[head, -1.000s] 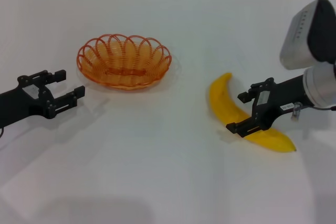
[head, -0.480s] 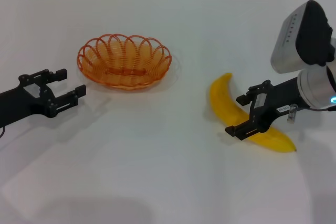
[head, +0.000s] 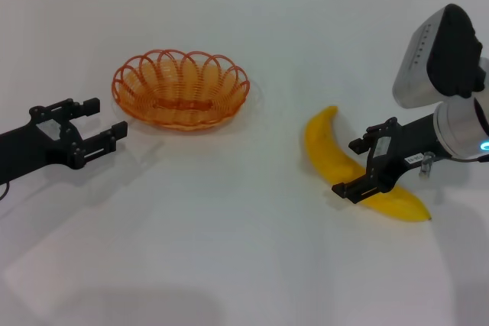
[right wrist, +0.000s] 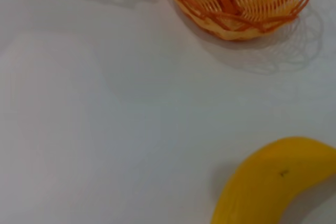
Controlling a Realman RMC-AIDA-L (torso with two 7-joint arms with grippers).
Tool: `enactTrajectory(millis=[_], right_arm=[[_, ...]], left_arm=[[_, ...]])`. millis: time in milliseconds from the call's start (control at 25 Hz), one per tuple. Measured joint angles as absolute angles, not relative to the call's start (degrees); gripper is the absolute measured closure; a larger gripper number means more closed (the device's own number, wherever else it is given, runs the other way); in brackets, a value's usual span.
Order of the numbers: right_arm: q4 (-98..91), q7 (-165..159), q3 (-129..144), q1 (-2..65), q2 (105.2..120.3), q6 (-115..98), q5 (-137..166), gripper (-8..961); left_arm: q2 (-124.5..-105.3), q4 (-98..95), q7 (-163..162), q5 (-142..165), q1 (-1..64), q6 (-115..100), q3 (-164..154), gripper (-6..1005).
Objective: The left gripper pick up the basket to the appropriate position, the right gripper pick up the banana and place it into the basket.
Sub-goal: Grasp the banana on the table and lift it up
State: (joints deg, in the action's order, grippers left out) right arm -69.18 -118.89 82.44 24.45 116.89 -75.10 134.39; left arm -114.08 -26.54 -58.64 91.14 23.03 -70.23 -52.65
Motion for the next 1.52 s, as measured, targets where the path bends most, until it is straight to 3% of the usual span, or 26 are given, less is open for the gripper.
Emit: enactTrajectory(millis=[640, 1200, 1400, 1520], right_arm=[[-64.91, -118.92, 82.44, 27.22, 116.89, -74.60, 134.39, 76], [-64.88, -118.85, 82.27, 27.29, 116.85, -74.67, 133.97, 194], [-65.10, -118.47, 81.83, 27.32, 116.90, -74.48, 133.37, 419], [-65.34, -117.59, 81.32, 27.37, 116.80, -74.37, 130.91, 443]], left_arm=[[-113.99, -26.54, -58.95, 91.14, 23.12, -70.22, -52.65, 335], [-113.99, -26.54, -58.98, 91.14, 23.22, -70.22, -52.79, 335], [-114.05, -26.54, -58.98, 91.14, 23.29, -70.22, -52.76, 335], [-114.06, -26.54, -58.94, 91.14, 23.28, -70.22, -52.59, 335]])
